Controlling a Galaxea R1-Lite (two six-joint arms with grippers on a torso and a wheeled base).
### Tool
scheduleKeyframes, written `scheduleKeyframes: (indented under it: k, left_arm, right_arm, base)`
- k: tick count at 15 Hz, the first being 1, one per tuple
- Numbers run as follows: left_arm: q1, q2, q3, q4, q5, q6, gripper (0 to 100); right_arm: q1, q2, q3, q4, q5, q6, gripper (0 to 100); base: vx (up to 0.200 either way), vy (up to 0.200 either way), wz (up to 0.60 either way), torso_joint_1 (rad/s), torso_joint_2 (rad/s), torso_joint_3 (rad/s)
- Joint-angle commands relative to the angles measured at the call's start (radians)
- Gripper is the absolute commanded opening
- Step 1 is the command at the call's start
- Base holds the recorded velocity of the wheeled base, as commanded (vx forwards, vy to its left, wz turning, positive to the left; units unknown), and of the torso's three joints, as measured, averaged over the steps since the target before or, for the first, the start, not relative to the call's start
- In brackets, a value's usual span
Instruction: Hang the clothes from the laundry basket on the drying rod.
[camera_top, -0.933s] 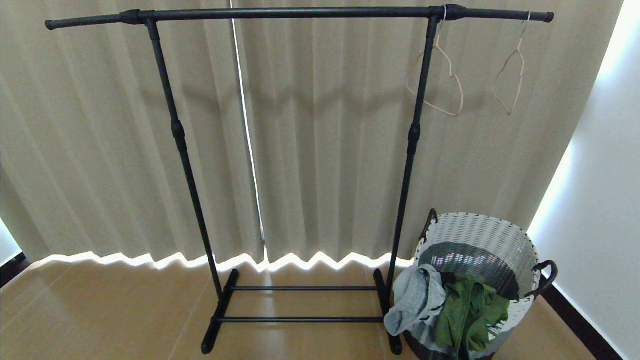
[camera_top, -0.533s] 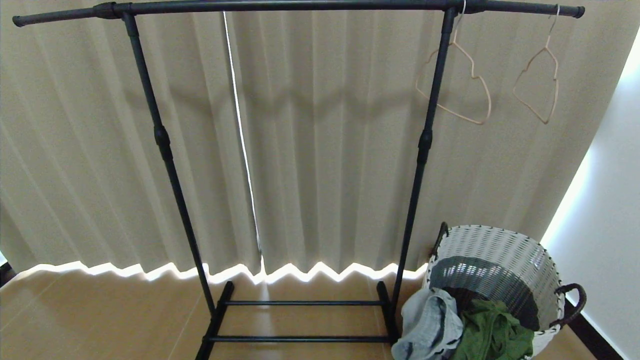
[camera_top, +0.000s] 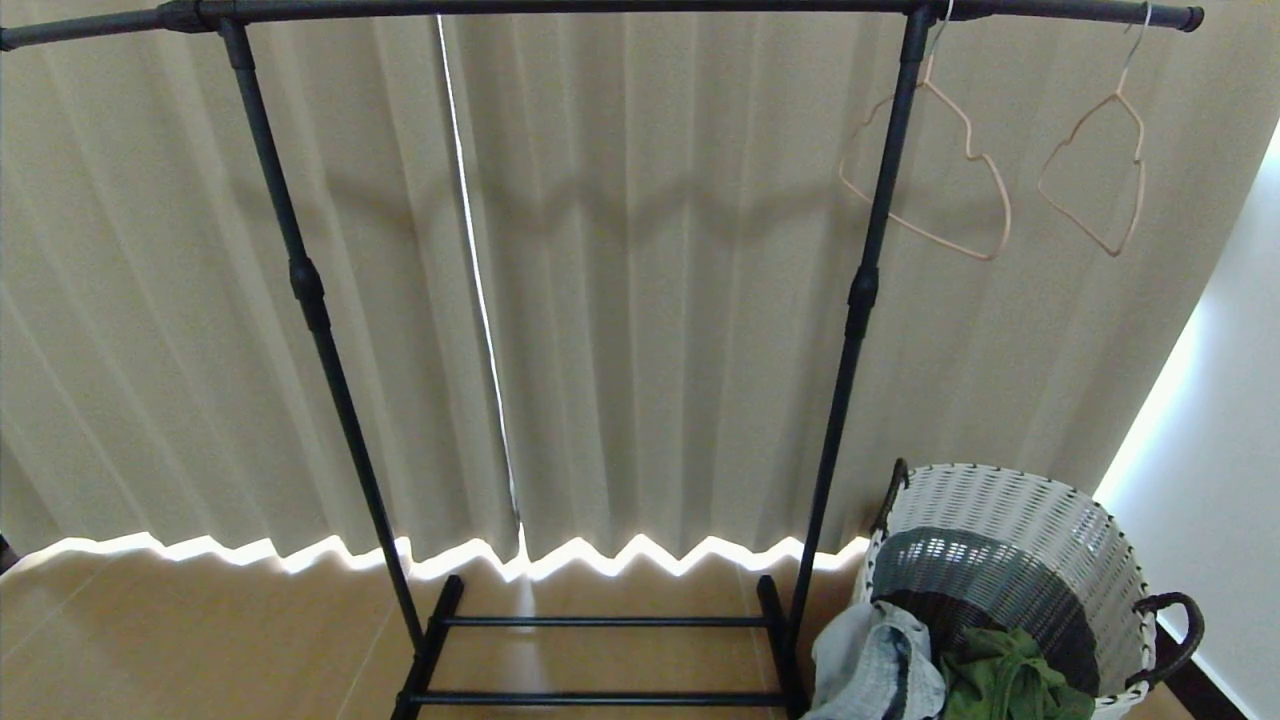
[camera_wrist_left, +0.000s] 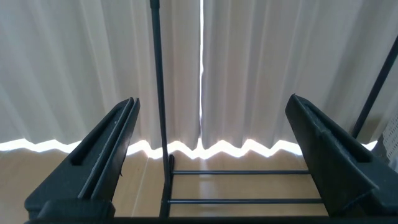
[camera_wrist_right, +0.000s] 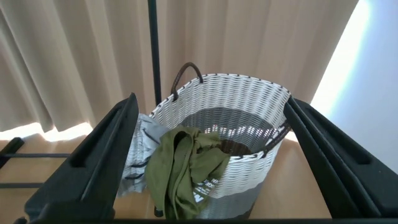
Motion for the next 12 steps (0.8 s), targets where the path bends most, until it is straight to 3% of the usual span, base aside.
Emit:
scheduleKeyframes:
  k: [1,3,6,8,12]
  left_arm:
    - [0.0,0.0,0.0,0.0,0.0,-0.001,100]
    - [0.0,0.0,0.0,0.0,0.001,-0.001,100]
    - [0.0,0.0,0.0,0.0,0.001,-0.001,100]
    - [0.0,0.0,0.0,0.0,0.001,0.001,100]
    - [0.0,0.0,0.0,0.0,-0.008,0.005,100]
  right_arm:
    - [0.0,0.0,-0.002,0.002,-0.002,-0.003,100]
    - [0.0,0.0,-0.002,0.004,-0.005,-0.015,100]
    - [0.0,0.0,-0.002,0.004,-0.005,-0.015,100]
    - [0.0,0.0,-0.026,0.014,-0.007,-0.021,100]
    - [0.009,0.182,-0.261,0.149,-0.013,-0.08,100]
  base:
    - [0.0,0.0,0.0,0.0,0.0,0.0]
    - [0.0,0.0,0.0,0.0,0.0,0.0]
    - [0.2,0.0,0.0,-0.004,0.0,0.006]
    - [0.0,0.0,0.0,0.0,0.0,0.0]
    - [0.0,0.0,0.0,0.0,0.0,0.0]
